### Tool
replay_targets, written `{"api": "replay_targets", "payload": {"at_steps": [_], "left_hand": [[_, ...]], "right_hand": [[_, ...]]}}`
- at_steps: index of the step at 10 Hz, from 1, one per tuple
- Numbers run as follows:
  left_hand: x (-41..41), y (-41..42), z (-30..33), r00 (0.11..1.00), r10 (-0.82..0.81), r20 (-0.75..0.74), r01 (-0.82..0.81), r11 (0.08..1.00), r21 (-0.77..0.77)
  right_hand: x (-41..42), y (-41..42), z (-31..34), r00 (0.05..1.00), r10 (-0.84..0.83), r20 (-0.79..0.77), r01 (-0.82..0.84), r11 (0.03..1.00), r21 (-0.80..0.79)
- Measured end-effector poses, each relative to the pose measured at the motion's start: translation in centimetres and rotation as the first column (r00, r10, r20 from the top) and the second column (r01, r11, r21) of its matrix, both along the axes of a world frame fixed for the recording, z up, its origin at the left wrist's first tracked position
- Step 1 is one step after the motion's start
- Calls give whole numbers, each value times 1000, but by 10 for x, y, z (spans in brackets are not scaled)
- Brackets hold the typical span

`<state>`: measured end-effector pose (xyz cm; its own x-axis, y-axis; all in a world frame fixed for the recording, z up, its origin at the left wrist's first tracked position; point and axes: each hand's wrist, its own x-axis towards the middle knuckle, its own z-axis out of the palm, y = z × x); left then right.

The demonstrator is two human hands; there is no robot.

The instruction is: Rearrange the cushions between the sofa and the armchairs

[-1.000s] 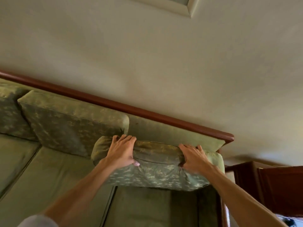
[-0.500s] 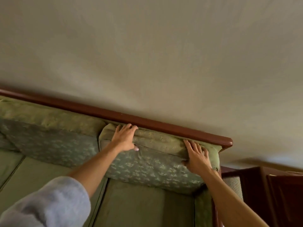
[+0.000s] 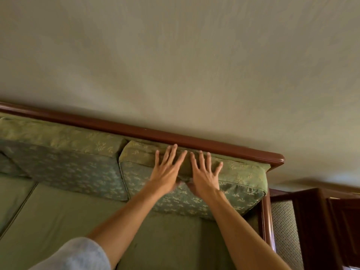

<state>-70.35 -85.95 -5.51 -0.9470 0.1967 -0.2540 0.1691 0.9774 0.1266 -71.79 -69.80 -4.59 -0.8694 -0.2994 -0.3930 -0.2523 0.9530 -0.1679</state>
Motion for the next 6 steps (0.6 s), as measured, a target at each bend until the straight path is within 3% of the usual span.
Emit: {"api": "replay_targets", "payload": {"at_steps": [1, 3, 4, 5, 6], "left_hand": [[10, -17, -6, 996, -9, -94, 10, 1000, 9], [0, -109, 13, 976, 183, 116, -173, 981, -91], [-2, -102, 30, 936, 267, 230, -275, 961, 1], [15, -93, 47, 902, 369, 225, -416, 883, 219], [54, -85, 77, 843, 476, 252, -521, 603, 603]], "right_hand": [[7, 15, -6, 995, 69, -72, -70, 997, -10], [10, 116, -6, 987, -125, -99, 130, 991, 41], [14, 118, 6, 980, -197, -20, 198, 978, 67], [16, 101, 24, 938, -327, 115, 335, 940, -59], [33, 83, 46, 861, -447, 245, 508, 790, -344]]}}
